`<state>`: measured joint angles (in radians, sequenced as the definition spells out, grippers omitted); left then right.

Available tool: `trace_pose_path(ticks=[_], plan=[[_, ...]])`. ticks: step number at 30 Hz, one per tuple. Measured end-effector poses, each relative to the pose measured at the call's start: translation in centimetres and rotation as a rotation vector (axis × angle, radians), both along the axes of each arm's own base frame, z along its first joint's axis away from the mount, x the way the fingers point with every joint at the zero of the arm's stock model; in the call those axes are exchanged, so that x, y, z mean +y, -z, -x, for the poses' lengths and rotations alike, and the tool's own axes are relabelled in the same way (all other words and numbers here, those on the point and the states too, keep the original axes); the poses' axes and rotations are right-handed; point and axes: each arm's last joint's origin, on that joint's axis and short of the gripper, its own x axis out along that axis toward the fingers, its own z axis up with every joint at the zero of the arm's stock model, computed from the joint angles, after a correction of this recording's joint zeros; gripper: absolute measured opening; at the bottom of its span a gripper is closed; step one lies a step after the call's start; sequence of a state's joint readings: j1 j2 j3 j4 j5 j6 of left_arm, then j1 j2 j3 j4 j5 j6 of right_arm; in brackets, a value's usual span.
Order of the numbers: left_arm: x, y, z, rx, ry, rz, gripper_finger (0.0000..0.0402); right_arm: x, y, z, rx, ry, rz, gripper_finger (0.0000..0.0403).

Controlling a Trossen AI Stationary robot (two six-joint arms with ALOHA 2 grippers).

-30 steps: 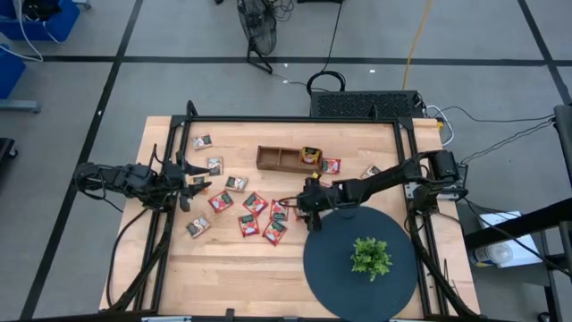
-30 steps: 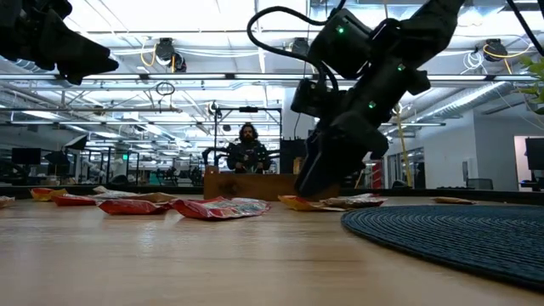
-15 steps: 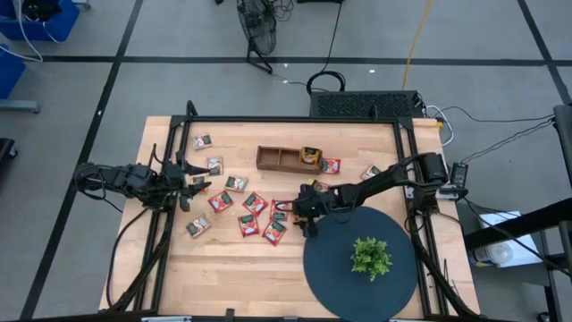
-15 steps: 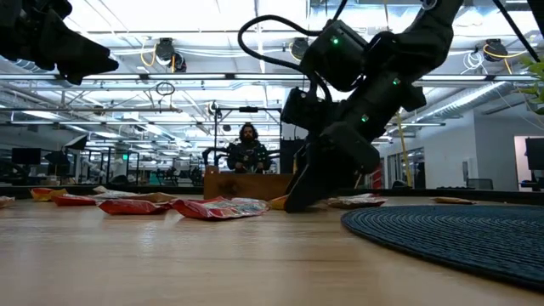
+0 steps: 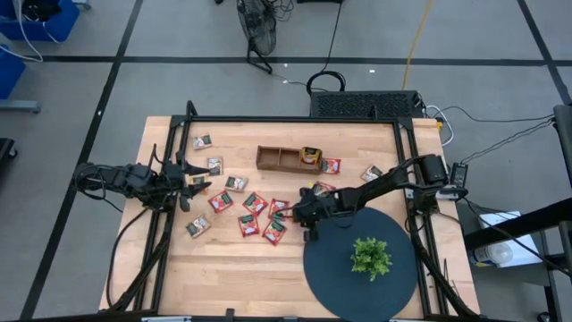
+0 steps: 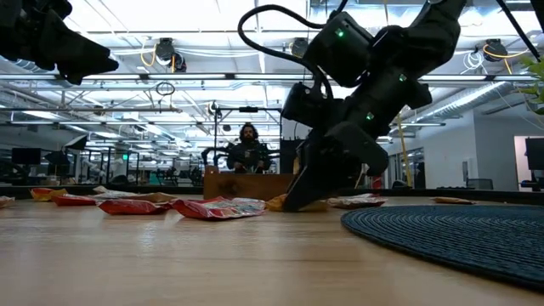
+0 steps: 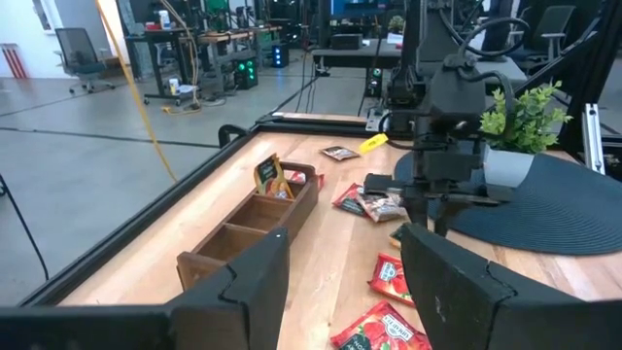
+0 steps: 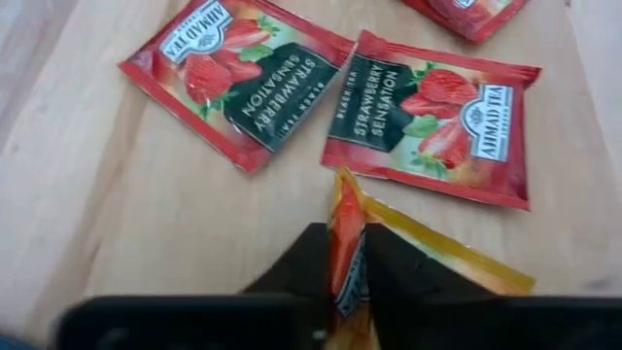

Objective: Pick & Place Tea
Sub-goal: Put the yellow tea bag into the right section wooden organizer

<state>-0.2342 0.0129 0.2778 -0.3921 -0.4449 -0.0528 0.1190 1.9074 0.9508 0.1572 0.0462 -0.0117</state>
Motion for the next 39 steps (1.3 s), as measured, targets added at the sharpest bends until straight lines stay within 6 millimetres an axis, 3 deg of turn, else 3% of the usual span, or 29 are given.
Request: trace_pose_path(ticks=[8,14,19,28,39], plan=[[0.0,0.0,0.0,0.0,0.0,0.0,0.02,2.2,-2.6,1.0,-0.056,-0.075,0.288,0.0023],[0.0,0.0,0.0,0.0,0.0,0.0,0.02,3.1,-5.8,1.6,-0.114,-0.01,0.757,0.0023],[0.0,0.0,0.0,0.001,0.0,0.0,0.02,-0.2,-6.4,0.9,-0.055,0.054,0.944,0.0023],[0.0,0.0,0.0,0.0,0.0,0.0,0.02,-7.3,-6.2,0.7,0.037,0.183,0.934,0.0023],[0.0,0.0,0.0,0.0,0.0,0.0,0.02,-9.8,-6.0,1.0,0.044,0.231,0.853,0.0028]])
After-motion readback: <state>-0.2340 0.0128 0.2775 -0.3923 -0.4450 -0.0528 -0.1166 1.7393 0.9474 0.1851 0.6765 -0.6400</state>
